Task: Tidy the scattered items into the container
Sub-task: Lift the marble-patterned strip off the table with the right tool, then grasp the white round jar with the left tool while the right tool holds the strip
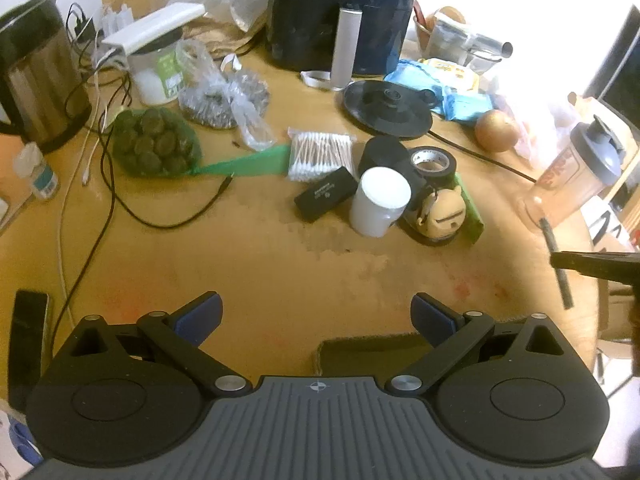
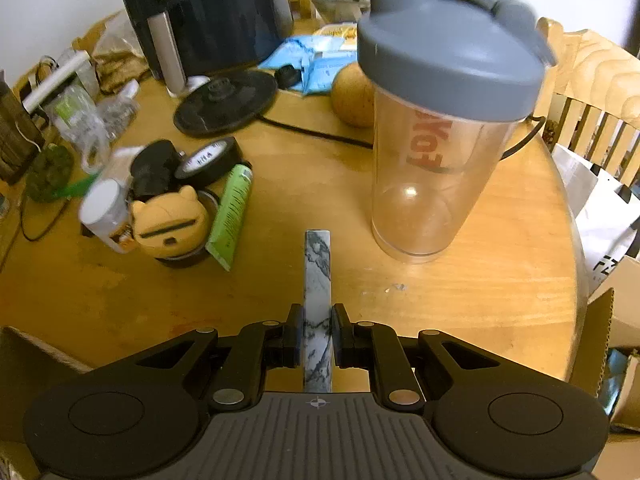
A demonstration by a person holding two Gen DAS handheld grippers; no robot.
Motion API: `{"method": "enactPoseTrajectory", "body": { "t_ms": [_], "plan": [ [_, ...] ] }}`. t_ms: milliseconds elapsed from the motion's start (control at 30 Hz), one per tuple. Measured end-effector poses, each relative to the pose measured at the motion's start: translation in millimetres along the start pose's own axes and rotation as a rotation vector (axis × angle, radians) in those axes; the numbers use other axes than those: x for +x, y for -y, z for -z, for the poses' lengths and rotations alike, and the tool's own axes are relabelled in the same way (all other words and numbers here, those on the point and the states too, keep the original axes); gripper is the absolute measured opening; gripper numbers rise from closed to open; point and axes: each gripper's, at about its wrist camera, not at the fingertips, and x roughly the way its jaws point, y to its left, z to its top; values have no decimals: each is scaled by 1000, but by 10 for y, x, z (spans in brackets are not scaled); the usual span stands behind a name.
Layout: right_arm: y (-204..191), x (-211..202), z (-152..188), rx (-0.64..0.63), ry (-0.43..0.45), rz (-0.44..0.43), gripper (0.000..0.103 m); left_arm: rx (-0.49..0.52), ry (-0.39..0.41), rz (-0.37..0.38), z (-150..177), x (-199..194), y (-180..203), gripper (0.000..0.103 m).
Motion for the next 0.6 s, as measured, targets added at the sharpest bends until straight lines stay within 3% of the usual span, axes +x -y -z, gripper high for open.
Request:
{"method": "enactPoseTrajectory", "body": {
  "t_ms": [600],
  "plan": [
    [-18, -495, 183, 115, 71, -59, 17, 159, 47, -23, -320, 216, 229, 102]
  ]
}}
